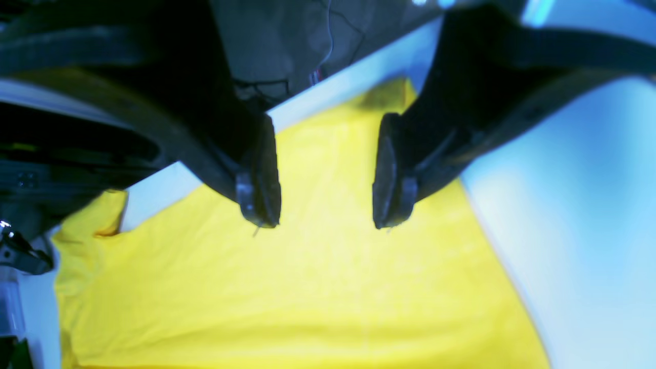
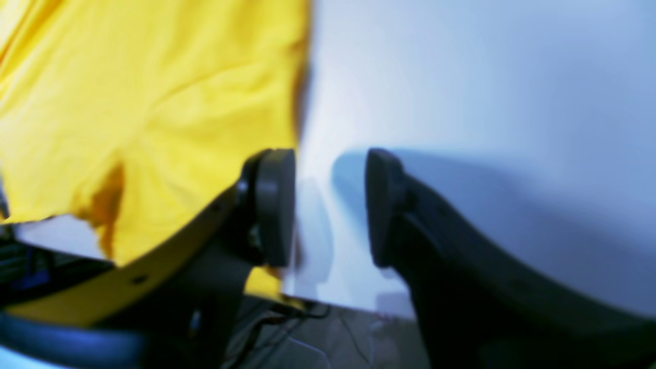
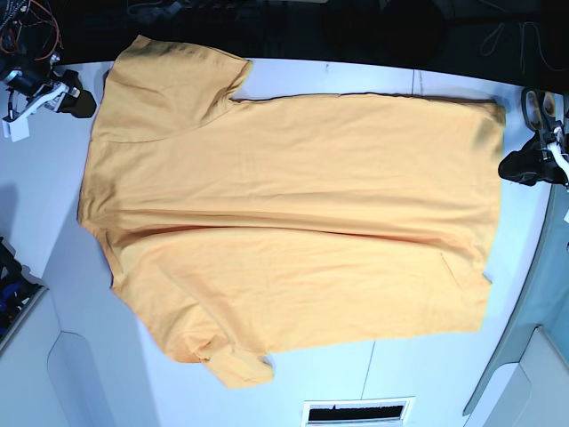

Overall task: Layout the t-shirt on the table in an organized manner, then fold the t-shirt properly
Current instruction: 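Grasp the shirt's collar-side corners with both grippers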

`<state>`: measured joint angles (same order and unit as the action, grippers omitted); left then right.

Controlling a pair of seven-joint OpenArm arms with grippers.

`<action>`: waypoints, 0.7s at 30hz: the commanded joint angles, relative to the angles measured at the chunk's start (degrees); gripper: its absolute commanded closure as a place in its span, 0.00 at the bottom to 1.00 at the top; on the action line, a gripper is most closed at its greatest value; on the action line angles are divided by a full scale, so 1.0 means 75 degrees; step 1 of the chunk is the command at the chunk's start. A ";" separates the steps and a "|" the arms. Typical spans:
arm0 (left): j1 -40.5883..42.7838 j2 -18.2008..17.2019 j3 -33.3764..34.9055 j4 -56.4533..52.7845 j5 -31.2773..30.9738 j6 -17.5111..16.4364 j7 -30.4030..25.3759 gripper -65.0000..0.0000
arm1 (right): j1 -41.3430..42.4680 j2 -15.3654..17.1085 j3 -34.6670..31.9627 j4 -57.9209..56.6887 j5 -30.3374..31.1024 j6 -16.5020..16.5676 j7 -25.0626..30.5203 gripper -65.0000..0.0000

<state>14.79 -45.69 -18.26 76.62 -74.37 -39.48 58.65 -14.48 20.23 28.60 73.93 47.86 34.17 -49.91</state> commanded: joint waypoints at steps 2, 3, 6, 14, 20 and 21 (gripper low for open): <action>0.0172 -0.0189 -0.0242 0.0090 -0.0073 -0.0069 -0.0070 0.50 | -0.0023 -0.0093 -0.0224 0.0050 -0.0128 -0.0035 -0.0146 0.63; 0.0271 -0.0189 -0.0283 0.0087 -0.0003 -0.0069 -0.0070 0.50 | -0.0023 -0.0169 -0.0300 0.0050 -0.0128 -0.0035 -0.0146 0.63; 0.0478 -0.0189 -0.0283 0.0085 0.0187 -0.0069 -0.0076 0.49 | -0.0023 -0.0364 -0.0382 0.0052 -0.0125 -0.0035 -0.0146 0.63; 0.0583 0.0332 -0.0283 -0.0038 0.2057 -0.0044 -0.0985 0.49 | -0.0044 -0.0428 -0.0379 0.0052 -0.0125 -0.0038 -0.0251 0.63; 0.0568 0.0697 -0.0283 -0.0254 0.2588 0.0294 -0.1157 0.49 | -0.0044 -0.0431 -0.0379 0.0052 -0.0122 -0.0038 -0.0323 0.63; 0.0565 0.0737 -0.0283 -0.0265 0.2579 0.0318 -0.1172 0.49 | -0.0044 -0.0431 -0.0379 0.0052 -0.0125 -0.0038 -0.0323 0.63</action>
<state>19.33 -38.98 -19.79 74.19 -54.24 -37.23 50.85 -14.44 16.47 25.76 74.19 49.10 34.61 -49.98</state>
